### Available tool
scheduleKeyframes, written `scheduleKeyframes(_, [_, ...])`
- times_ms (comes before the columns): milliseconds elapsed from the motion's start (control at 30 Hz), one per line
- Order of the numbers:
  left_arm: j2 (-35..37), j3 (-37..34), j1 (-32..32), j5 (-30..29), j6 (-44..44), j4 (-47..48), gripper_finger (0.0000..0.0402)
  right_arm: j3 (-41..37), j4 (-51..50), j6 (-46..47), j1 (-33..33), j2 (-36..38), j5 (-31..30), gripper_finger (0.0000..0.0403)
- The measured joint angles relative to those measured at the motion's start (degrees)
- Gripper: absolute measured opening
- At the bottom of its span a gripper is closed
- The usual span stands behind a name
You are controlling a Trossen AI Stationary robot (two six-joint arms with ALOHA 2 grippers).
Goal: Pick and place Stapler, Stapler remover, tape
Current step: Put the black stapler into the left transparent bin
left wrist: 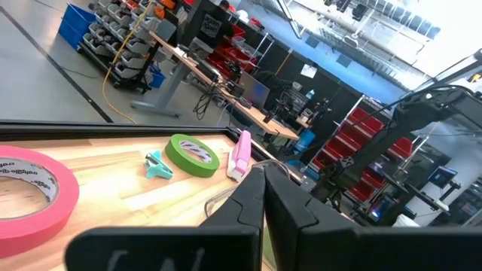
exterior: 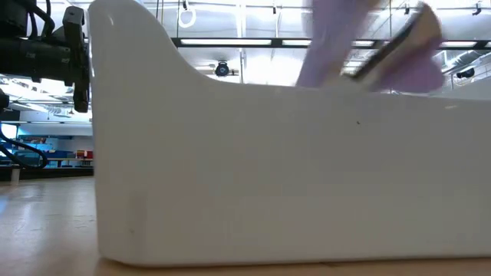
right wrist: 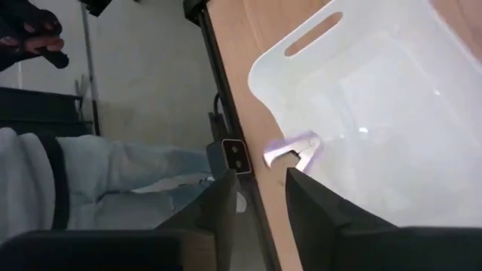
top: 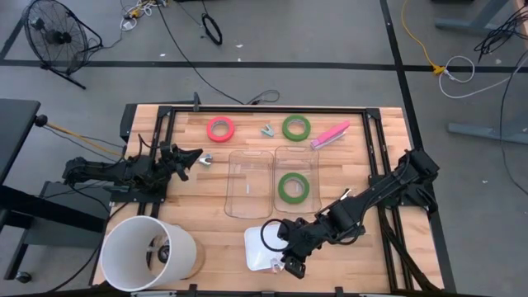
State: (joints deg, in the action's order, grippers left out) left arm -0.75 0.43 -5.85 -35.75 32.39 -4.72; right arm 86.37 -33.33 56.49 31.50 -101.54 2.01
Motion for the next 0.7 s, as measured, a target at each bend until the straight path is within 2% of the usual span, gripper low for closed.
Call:
scheduleKeyframes(67, [0.0,0.0,0.0,0.0,0.0,0.1,0.0014,0.0,-1.5,-0.7,-0.6,0.1,1.0,0.0124])
scheduleKeyframes(200, [0.0,0.0,0.0,0.0,0.0,0.2,0.0014,0.0,-9.4,-1.4,-2.7,2.4,6.8,0.0128])
scheduleKeyframes(333, [0.0,0.0,0.0,0.0,0.0,0.3,0.0014,0.0,-17.3,-2.4,-3.8,5.1,6.6,0.0119])
scheduleKeyframes(500, [0.0,0.0,0.0,0.0,-0.1,0.3,0.0014,0.0,-22.2,-3.5,-3.8,8.9,6.5,0.0104])
scheduleKeyframes(700, [0.0,0.0,0.0,0.0,-0.1,0.3,0.0014,0.0,-31.1,-0.3,-2.3,12.9,7.1,0.0104])
